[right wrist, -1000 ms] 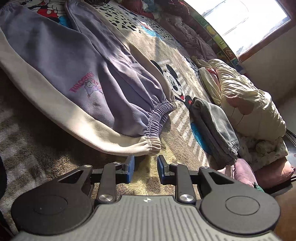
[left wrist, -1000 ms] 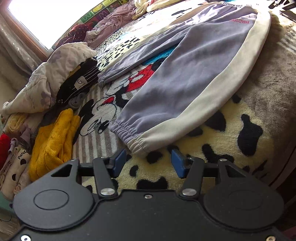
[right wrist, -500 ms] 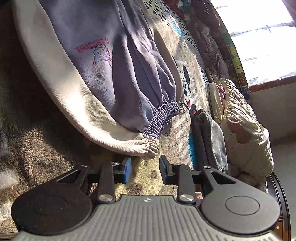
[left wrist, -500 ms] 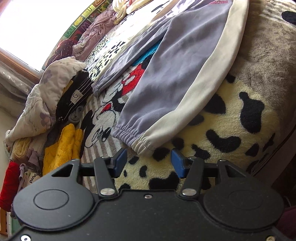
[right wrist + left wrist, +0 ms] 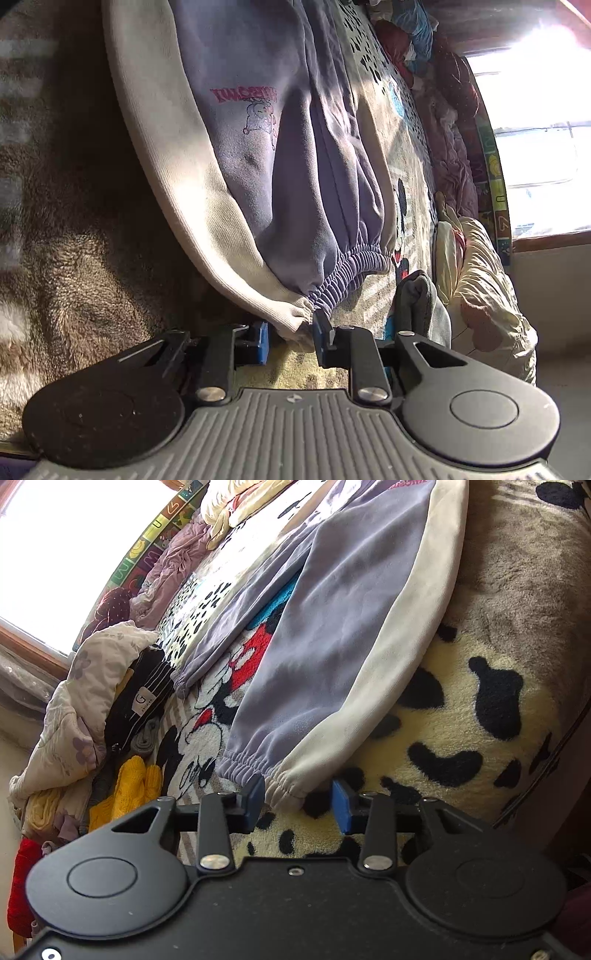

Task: Fold clothes
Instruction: 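Grasp the cream hem with the left tool while the right tool grasps the cuff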

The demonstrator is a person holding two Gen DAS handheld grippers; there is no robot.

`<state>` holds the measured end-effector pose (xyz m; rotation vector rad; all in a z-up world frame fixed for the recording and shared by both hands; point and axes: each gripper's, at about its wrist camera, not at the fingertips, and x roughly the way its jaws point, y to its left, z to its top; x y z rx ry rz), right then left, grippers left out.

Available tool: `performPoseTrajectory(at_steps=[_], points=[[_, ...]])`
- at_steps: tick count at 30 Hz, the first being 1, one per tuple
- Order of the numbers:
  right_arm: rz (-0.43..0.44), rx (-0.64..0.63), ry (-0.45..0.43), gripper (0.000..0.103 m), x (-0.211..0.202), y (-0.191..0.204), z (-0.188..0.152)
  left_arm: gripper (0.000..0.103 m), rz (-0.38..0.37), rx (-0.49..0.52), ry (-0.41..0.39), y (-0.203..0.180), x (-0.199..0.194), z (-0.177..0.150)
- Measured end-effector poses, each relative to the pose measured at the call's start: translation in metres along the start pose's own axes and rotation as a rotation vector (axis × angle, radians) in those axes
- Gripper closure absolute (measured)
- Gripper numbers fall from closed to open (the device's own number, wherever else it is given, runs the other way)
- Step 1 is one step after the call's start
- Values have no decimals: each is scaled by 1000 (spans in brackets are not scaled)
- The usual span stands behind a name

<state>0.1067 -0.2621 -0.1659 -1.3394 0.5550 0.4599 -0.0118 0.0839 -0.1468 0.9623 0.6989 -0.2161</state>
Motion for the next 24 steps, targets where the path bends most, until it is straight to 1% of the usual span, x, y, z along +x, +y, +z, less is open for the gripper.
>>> performPoseTrajectory(at_steps=[3,5,7,9,10,12,13,17,21,24], points=[[17,74,-11,84,-1,-9,-1,64,-1,40,-1,-3,3,1],[29,131,-14,85,0,-17,-3,72,-18,45,-5,-2,4,1],[36,177,-15,86,-1,-22,-4,85,-12,53,-10,-2,2,-1],[43,217,-15,87,-3,-26,-5,91,-2,38,-22,-1,-3,-3],[45,235,-16,88,-4,-29,-6,92,0,13,-31,2,-5,-4],[48,268,-21,88,-7,-35,-7,93,1,-63,-54,12,-10,-6],[49,285,-24,88,-8,-38,-8,93,-8,-119,-62,19,-11,-6],[51,373,-33,89,-11,-61,-6,95,-82,-423,-110,62,-8,-4],[52,464,-43,90,-12,-86,-4,96,-82,-673,-162,108,2,5],[47,527,-47,90,-11,-105,0,97,-82,-814,-190,138,16,13]])
